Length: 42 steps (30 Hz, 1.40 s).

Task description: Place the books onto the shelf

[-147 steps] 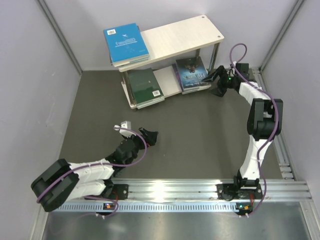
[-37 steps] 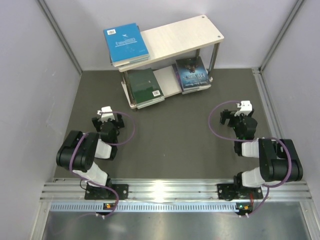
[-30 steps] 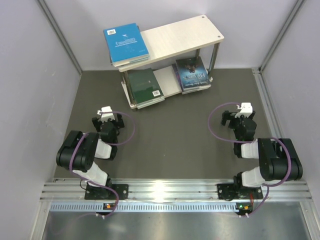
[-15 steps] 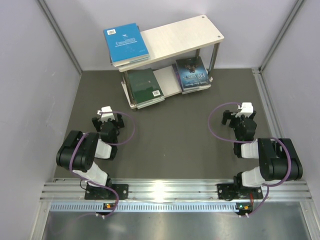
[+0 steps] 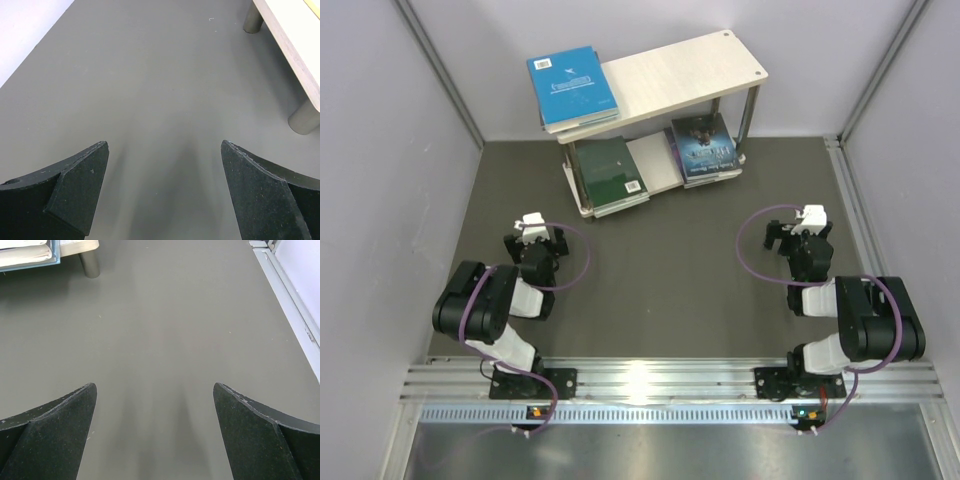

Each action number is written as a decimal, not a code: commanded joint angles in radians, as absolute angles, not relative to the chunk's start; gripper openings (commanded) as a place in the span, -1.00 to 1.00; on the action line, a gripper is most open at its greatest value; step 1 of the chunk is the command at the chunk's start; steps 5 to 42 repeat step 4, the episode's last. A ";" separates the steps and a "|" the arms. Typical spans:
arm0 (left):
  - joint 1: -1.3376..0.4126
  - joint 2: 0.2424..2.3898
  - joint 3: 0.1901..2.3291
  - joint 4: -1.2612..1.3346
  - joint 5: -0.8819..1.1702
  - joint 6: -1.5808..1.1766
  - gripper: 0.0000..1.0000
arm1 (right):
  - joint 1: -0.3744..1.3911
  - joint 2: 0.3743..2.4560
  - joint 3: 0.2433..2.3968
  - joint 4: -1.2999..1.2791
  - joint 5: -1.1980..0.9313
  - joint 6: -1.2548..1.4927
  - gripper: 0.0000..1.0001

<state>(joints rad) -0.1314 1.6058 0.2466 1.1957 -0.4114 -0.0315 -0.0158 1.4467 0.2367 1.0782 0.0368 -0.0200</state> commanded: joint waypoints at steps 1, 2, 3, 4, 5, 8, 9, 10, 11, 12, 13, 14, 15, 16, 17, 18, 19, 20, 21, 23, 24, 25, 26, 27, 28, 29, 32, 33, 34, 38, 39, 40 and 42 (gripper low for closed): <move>-0.126 1.585 0.267 1.216 -0.403 -0.044 0.98 | -0.008 1.451 0.256 1.160 0.035 -0.032 0.99; -0.124 1.585 0.265 1.216 -0.403 -0.043 0.98 | -0.008 1.451 0.256 1.161 0.037 -0.032 1.00; -0.126 1.586 0.267 1.218 -0.403 -0.043 0.98 | -0.008 1.450 0.253 1.164 0.038 -0.032 0.99; -0.124 1.585 0.267 1.218 -0.403 -0.043 0.98 | -0.008 1.450 0.250 1.167 0.043 -0.034 0.99; -0.124 1.585 0.267 1.218 -0.403 -0.043 0.98 | -0.008 1.450 0.250 1.167 0.043 -0.034 0.99; -0.124 1.585 0.267 1.218 -0.403 -0.043 0.98 | -0.008 1.450 0.250 1.167 0.043 -0.034 0.99; -0.124 1.585 0.267 1.218 -0.403 -0.043 0.98 | -0.008 1.450 0.250 1.167 0.043 -0.034 0.99; -0.124 1.585 0.267 1.218 -0.403 -0.043 0.98 | -0.008 1.450 0.250 1.167 0.043 -0.034 0.99; -0.124 1.585 0.267 1.218 -0.403 -0.043 0.98 | -0.008 1.450 0.250 1.167 0.043 -0.034 0.99; -0.124 1.585 0.267 1.218 -0.403 -0.043 0.98 | -0.008 1.450 0.250 1.167 0.043 -0.034 0.99; -0.124 1.585 0.267 1.218 -0.403 -0.043 0.98 | -0.008 1.450 0.250 1.167 0.043 -0.034 0.99; -0.124 1.585 0.267 1.218 -0.403 -0.043 0.98 | -0.008 1.450 0.250 1.167 0.043 -0.034 0.99; -0.124 1.585 0.267 1.218 -0.403 -0.043 0.98 | -0.008 1.450 0.250 1.167 0.043 -0.034 0.99; -0.124 1.585 0.267 1.218 -0.403 -0.043 0.98 | -0.008 1.450 0.250 1.167 0.043 -0.034 0.99; -0.124 1.585 0.267 1.218 -0.403 -0.043 0.98 | -0.008 1.450 0.250 1.167 0.043 -0.034 0.99; -0.124 1.585 0.267 1.218 -0.403 -0.043 0.98 | -0.008 1.450 0.250 1.167 0.043 -0.034 0.99; -0.124 1.585 0.267 1.218 -0.403 -0.043 0.98 | -0.008 1.450 0.250 1.167 0.043 -0.034 0.99; -0.124 1.585 0.267 1.218 -0.403 -0.043 0.98 | -0.008 1.450 0.250 1.167 0.043 -0.034 0.99; -0.124 1.585 0.267 1.218 -0.403 -0.043 0.98 | -0.008 1.450 0.250 1.167 0.043 -0.034 0.99; -0.124 1.585 0.267 1.218 -0.403 -0.043 0.98 | -0.008 1.450 0.250 1.167 0.043 -0.034 0.99; -0.124 1.585 0.267 1.218 -0.403 -0.043 0.98 | -0.008 1.450 0.250 1.167 0.043 -0.034 0.99; -0.124 1.585 0.267 1.218 -0.403 -0.043 0.98 | -0.008 1.450 0.250 1.167 0.043 -0.034 0.99; -0.124 1.585 0.267 1.218 -0.403 -0.043 0.98 | -0.008 1.450 0.250 1.167 0.043 -0.034 0.99; -0.124 1.585 0.267 1.218 -0.403 -0.043 0.98 | -0.008 1.450 0.250 1.167 0.043 -0.034 0.99; -0.124 1.585 0.267 1.218 -0.403 -0.043 0.98 | -0.008 1.450 0.250 1.167 0.043 -0.034 0.99; -0.124 1.585 0.267 1.218 -0.403 -0.043 0.98 | -0.008 1.450 0.250 1.167 0.043 -0.034 0.99; -0.124 1.585 0.267 1.218 -0.403 -0.043 0.98 | -0.008 1.450 0.250 1.167 0.043 -0.034 0.99; -0.124 1.585 0.267 1.218 -0.403 -0.043 0.98 | -0.008 1.450 0.250 1.167 0.043 -0.034 0.99; -0.124 1.585 0.267 1.218 -0.403 -0.043 0.98 | -0.008 1.450 0.250 1.167 0.043 -0.034 0.99; -0.124 1.585 0.267 1.218 -0.403 -0.043 0.98 | -0.008 1.450 0.250 1.167 0.043 -0.034 0.99; -0.124 1.585 0.267 1.218 -0.403 -0.043 0.98 | -0.008 1.450 0.250 1.167 0.043 -0.034 0.99; -0.124 1.585 0.267 1.218 -0.403 -0.043 0.98 | -0.008 1.450 0.250 1.167 0.043 -0.034 0.99; -0.124 1.585 0.267 1.218 -0.403 -0.043 0.98 | -0.008 1.450 0.250 1.167 0.043 -0.034 0.99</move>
